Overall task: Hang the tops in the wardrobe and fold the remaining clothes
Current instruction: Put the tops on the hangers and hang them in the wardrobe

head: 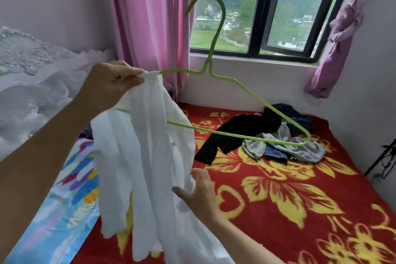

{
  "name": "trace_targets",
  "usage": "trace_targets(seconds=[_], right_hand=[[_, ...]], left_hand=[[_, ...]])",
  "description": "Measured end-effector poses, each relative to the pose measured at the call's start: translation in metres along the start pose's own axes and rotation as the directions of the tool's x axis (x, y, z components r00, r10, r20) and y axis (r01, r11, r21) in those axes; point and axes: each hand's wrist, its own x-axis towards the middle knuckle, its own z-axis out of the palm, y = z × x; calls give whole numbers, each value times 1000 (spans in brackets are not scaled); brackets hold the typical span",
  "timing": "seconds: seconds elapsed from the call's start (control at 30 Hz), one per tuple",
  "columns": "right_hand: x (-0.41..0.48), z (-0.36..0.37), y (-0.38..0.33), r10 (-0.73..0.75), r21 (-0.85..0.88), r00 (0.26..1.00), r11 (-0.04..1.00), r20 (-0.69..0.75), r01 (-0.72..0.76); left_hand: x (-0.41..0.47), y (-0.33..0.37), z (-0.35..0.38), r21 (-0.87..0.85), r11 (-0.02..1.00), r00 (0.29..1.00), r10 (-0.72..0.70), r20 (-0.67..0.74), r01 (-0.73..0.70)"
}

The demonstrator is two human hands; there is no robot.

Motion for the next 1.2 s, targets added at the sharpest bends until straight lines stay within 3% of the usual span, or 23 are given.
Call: trace_targets(seconds=[0.07, 0.2, 0.27, 0.33, 0.43, 0.53, 0.63, 0.73, 0.8, 0.87, 0.93, 0.97, 1.03, 1.07, 1.1, 1.13, 1.17, 1.2], right_hand=[[2, 14, -4, -19, -169, 992, 986, -126, -3], [29, -2, 24, 169, -204, 967, 957, -192, -207], [39, -31, 42, 315, 58, 918, 949, -241, -311], [48, -72, 49, 430, 353, 866, 875, -255, -330], [68, -146, 39, 450, 558, 857, 791, -251, -252], [83, -210, 18, 403, 642, 880, 750, -253, -159], [79, -252, -6, 285, 472, 898, 876, -335, -102], [72, -268, -22, 173, 344, 895, 939, -411, -24], [68, -273, -30, 70, 125, 866, 992, -496, -9], [64, -272, -36, -30, -101, 828, 994, -559, -32], [53, -260, -53, -84, -168, 805, 986, -588, -20], [44, -252, -63, -101, -175, 853, 985, -513, 12], [26, -228, -77, -166, -206, 981, 968, -102, 142], [18, -221, -77, -156, -245, 975, 950, 157, 192], [14, -219, -76, -160, -281, 940, 927, 301, 248], [20, -224, -69, -224, -298, 943, 908, 246, 293], [28, -234, -66, -318, -279, 948, 908, 27, 312], [39, -247, -63, -377, -289, 895, 907, -237, 305]], left_hand=[[-2, 1, -3, -20, 999, 999, -40, -4, 40], [-12, -2, -18, -75, 992, 993, -109, -49, 105], [-20, -9, -27, -146, 976, 981, -175, -79, 162], [-27, -21, -33, -222, 953, 967, -234, -99, 208], [-34, -35, -25, -286, 918, 945, -314, -97, 276], [-39, -40, -9, -274, 929, 964, -264, -21, 248], [-43, -51, 10, -101, 977, 982, -184, 33, 187], [-45, -58, 36, 59, 988, 990, -144, 4, 144], [-49, -56, 55, 167, 980, 994, -104, -39, 109], [-50, -49, 70, 214, 966, 988, -134, -78, 147], [-49, -42, 83, 203, 964, 982, -156, -103, 174], [-47, -39, 88, 203, 964, 980, -149, -129, 173], [-46, -33, 91, 211, 962, 972, -135, -192, 175], [-45, -29, 88, 204, 961, 964, -139, -225, 186], [-43, -25, 84, 185, 964, 955, -140, -261, 192], [-42, -21, 79, 157, 969, 945, -138, -295, 191], [-40, -19, 73, 135, 976, 937, -120, -327, 172], [-38, -18, 66, 111, 982, 931, -103, -349, 150]])
